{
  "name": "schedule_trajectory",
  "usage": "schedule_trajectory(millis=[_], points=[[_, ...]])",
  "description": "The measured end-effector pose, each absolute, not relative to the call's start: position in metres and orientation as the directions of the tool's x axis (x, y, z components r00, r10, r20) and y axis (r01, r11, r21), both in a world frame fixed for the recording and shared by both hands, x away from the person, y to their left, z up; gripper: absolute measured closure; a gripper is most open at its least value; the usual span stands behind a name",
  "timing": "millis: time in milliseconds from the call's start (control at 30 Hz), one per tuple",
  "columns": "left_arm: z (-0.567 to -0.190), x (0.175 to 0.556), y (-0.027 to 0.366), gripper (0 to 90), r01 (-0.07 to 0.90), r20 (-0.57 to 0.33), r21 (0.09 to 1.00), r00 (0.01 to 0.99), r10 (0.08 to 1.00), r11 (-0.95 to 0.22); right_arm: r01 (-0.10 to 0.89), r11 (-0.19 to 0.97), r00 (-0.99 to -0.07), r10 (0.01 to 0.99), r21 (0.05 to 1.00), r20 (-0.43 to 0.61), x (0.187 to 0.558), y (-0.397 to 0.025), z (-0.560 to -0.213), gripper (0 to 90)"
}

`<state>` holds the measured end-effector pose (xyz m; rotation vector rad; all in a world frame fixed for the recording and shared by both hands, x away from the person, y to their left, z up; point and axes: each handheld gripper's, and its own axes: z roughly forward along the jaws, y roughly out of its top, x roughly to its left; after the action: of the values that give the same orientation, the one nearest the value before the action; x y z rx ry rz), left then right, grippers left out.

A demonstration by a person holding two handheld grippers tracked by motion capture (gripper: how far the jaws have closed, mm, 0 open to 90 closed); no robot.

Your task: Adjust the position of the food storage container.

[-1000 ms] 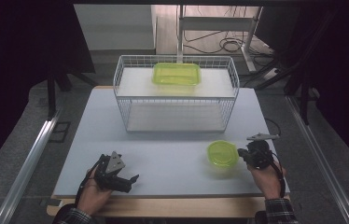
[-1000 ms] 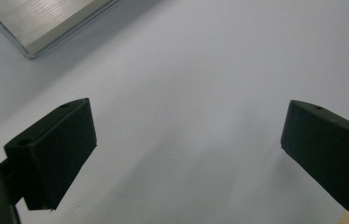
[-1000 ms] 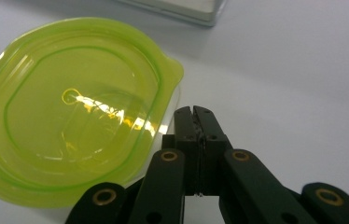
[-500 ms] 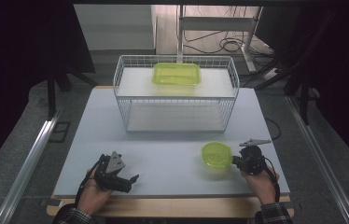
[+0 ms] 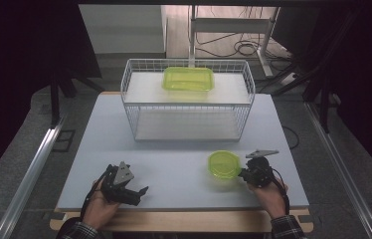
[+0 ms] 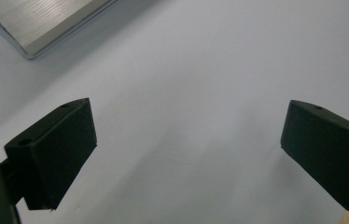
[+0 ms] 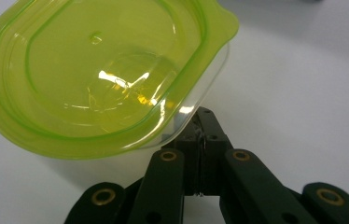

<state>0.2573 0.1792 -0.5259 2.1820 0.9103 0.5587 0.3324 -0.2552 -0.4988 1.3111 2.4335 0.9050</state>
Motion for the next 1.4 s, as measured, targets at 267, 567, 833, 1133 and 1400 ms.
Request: schedule_trajectory(millis=[267, 567, 833, 1133, 1400], points=[[-0.526, 0.257, 0.179, 3.2, 0.443, 0.118, 0.737, 0.66, 0.742, -0.511, 0.654, 0.42, -0.599, 0.795, 0.629, 0.092, 0.341, -0.237, -0.503, 88.4], [-0.527, 0.257, 0.178, 3.2, 0.445, 0.116, 0.736, 0.659, 0.743, -0.51, 0.637, 0.433, -0.627, 0.773, 0.637, 0.102, 0.347, -0.221, -0.504, 88.4], [-0.527, 0.257, 0.178, 3.2, 0.447, 0.115, 0.735, 0.66, 0.743, -0.51, 0.635, 0.431, -0.645, 0.753, 0.641, 0.132, 0.353, -0.207, -0.505, 88.3], [-0.526, 0.257, 0.179, 3.3, 0.446, 0.116, 0.733, 0.661, 0.742, -0.513, 0.612, 0.461, -0.682, 0.719, 0.643, 0.134, 0.357, -0.184, -0.508, 88.4], [-0.525, 0.257, 0.179, 3.4, 0.453, 0.105, 0.735, 0.66, 0.744, -0.505, 0.605, 0.46, -0.67, 0.736, 0.65, 0.102, 0.355, -0.191, -0.505, 86.3]])
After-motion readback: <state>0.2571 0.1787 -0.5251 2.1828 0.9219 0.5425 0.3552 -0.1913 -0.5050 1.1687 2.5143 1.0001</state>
